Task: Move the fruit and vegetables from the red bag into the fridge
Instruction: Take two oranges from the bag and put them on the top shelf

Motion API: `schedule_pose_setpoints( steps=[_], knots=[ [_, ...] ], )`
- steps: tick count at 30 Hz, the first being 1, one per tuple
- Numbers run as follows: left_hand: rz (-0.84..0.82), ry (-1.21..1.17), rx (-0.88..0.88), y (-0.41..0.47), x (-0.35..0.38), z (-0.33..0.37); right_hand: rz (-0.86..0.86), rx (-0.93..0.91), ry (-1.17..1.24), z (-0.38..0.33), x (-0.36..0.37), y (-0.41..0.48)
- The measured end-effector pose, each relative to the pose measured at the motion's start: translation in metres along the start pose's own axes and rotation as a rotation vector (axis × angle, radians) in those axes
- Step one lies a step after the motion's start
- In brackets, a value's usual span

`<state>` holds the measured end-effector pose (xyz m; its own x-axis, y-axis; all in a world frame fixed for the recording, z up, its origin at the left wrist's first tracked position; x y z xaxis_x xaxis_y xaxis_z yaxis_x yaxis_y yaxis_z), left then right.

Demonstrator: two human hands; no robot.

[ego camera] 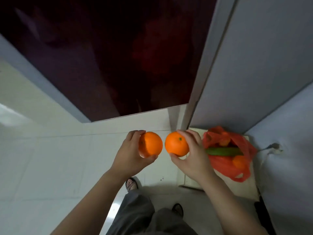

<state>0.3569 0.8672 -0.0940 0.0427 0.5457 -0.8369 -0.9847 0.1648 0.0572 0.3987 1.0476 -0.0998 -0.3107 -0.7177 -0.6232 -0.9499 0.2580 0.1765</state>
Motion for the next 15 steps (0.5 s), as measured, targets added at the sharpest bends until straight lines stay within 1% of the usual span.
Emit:
schedule_pose_setpoints(
  steps=[3, 6, 11, 15],
  knots=[
    [0.077, 0.021, -0.075, -0.020, -0.035, -0.034, -0.139, -0.079, 0.035, -0.036, 0.040, -0.007],
    [0.148, -0.001, -0.151, -0.036, -0.063, -0.068, -0.238, -0.141, 0.033, -0.071, 0.074, -0.012],
    [0.213, -0.068, -0.265, -0.053, -0.102, -0.135, -0.346, -0.214, -0.009, -0.124, 0.132, -0.013],
    [0.259, -0.059, -0.298, -0.062, -0.150, -0.207, -0.420, -0.266, -0.011, -0.181, 0.203, -0.019]
  ],
)
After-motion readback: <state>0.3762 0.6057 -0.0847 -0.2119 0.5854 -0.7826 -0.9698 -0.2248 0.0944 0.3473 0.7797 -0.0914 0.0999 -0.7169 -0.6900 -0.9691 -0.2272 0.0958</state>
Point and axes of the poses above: each hand's wrist, its own y-axis towards the middle knuckle, its own x-axis out of the palm, z = x × y, the point moved 10 cm from there along y, towards the middle knuckle, and after that the axes turned 12 degrees about z, right-handed, at the moved point
